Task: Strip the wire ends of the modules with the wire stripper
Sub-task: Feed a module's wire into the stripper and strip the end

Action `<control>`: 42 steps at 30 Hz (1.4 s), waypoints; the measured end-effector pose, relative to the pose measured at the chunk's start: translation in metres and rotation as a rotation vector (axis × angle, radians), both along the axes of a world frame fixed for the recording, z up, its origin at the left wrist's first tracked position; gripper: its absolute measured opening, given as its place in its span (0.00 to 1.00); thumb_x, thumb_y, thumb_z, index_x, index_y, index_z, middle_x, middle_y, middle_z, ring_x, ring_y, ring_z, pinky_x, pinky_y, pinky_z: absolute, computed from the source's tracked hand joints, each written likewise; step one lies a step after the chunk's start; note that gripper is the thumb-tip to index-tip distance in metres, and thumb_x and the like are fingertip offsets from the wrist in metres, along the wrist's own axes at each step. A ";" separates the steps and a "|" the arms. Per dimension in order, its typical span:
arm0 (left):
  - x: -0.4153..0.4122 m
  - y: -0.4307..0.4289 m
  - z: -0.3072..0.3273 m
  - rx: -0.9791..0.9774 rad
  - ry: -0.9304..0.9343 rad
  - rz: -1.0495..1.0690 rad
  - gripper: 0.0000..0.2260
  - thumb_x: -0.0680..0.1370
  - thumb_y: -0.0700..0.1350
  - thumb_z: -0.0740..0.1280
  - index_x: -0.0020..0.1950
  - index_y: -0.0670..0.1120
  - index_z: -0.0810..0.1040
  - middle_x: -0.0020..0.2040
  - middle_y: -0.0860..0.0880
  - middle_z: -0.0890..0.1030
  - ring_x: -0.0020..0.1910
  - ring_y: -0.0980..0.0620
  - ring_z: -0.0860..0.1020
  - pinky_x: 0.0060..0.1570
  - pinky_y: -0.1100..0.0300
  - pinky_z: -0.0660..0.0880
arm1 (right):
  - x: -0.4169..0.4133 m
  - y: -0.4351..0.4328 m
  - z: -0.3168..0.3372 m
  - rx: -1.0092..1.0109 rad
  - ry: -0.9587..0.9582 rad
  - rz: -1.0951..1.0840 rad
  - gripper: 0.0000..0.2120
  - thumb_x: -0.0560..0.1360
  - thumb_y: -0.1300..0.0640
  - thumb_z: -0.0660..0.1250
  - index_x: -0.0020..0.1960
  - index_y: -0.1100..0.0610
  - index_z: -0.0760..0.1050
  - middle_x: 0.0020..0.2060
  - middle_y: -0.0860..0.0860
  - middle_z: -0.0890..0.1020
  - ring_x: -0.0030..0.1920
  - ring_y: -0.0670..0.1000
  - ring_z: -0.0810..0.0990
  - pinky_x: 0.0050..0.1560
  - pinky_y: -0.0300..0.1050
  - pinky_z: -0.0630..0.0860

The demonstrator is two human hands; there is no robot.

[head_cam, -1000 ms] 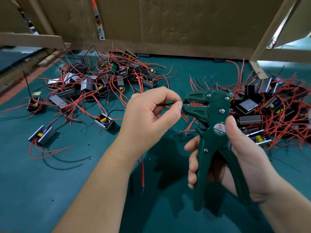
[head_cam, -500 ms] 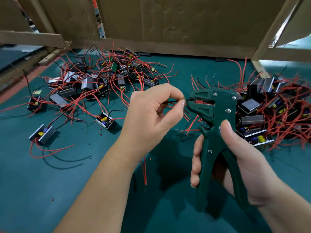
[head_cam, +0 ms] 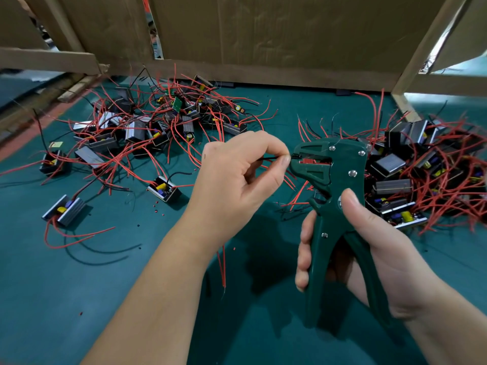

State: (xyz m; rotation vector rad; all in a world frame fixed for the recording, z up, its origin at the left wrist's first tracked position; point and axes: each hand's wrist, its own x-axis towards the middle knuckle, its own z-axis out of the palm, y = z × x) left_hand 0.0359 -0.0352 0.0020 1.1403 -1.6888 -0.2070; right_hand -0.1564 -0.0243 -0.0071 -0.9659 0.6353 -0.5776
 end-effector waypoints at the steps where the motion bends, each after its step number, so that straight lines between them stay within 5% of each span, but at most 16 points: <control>1: 0.000 0.000 0.000 -0.002 0.001 0.000 0.05 0.77 0.44 0.65 0.42 0.47 0.77 0.33 0.50 0.74 0.29 0.54 0.66 0.36 0.61 0.63 | 0.000 0.000 0.000 -0.003 0.010 -0.008 0.32 0.59 0.31 0.74 0.41 0.62 0.79 0.33 0.64 0.78 0.32 0.63 0.79 0.36 0.54 0.78; 10: 0.001 0.001 -0.003 0.188 -0.045 -0.009 0.11 0.78 0.48 0.63 0.41 0.45 0.79 0.31 0.53 0.74 0.33 0.58 0.71 0.35 0.66 0.67 | 0.007 0.006 -0.001 0.024 0.059 -0.119 0.33 0.56 0.29 0.73 0.35 0.61 0.76 0.27 0.63 0.74 0.26 0.60 0.75 0.30 0.52 0.76; 13: 0.002 0.000 -0.005 0.250 -0.083 -0.044 0.10 0.77 0.48 0.64 0.42 0.44 0.80 0.34 0.53 0.76 0.36 0.57 0.72 0.38 0.66 0.68 | 0.010 0.005 -0.002 0.085 0.036 -0.215 0.28 0.63 0.32 0.70 0.32 0.59 0.72 0.24 0.59 0.70 0.21 0.55 0.70 0.27 0.48 0.73; 17: 0.003 -0.003 -0.010 0.319 -0.076 -0.026 0.08 0.79 0.45 0.65 0.42 0.43 0.78 0.31 0.56 0.74 0.33 0.61 0.70 0.34 0.71 0.64 | 0.009 -0.002 -0.001 0.158 -0.088 -0.185 0.27 0.67 0.35 0.62 0.37 0.60 0.78 0.30 0.61 0.76 0.29 0.59 0.77 0.33 0.54 0.78; 26: 0.004 -0.005 -0.006 0.181 0.264 0.066 0.09 0.79 0.48 0.61 0.40 0.48 0.73 0.26 0.58 0.66 0.26 0.59 0.62 0.29 0.69 0.59 | 0.006 -0.006 -0.008 0.180 -0.111 -0.107 0.26 0.54 0.48 0.79 0.45 0.64 0.80 0.38 0.65 0.78 0.37 0.63 0.79 0.41 0.59 0.78; 33: -0.003 -0.002 -0.007 0.141 0.200 0.076 0.12 0.79 0.47 0.62 0.39 0.43 0.70 0.28 0.57 0.64 0.27 0.58 0.61 0.30 0.67 0.59 | 0.008 0.001 -0.004 0.132 -0.208 0.061 0.23 0.61 0.49 0.77 0.48 0.64 0.79 0.39 0.65 0.78 0.39 0.63 0.79 0.45 0.61 0.77; 42: -0.008 0.000 -0.007 0.118 0.192 0.053 0.11 0.79 0.46 0.62 0.39 0.42 0.70 0.29 0.55 0.65 0.27 0.57 0.61 0.28 0.67 0.59 | 0.007 0.003 -0.002 0.137 -0.167 0.015 0.27 0.62 0.39 0.76 0.43 0.63 0.78 0.34 0.64 0.77 0.34 0.62 0.79 0.39 0.59 0.77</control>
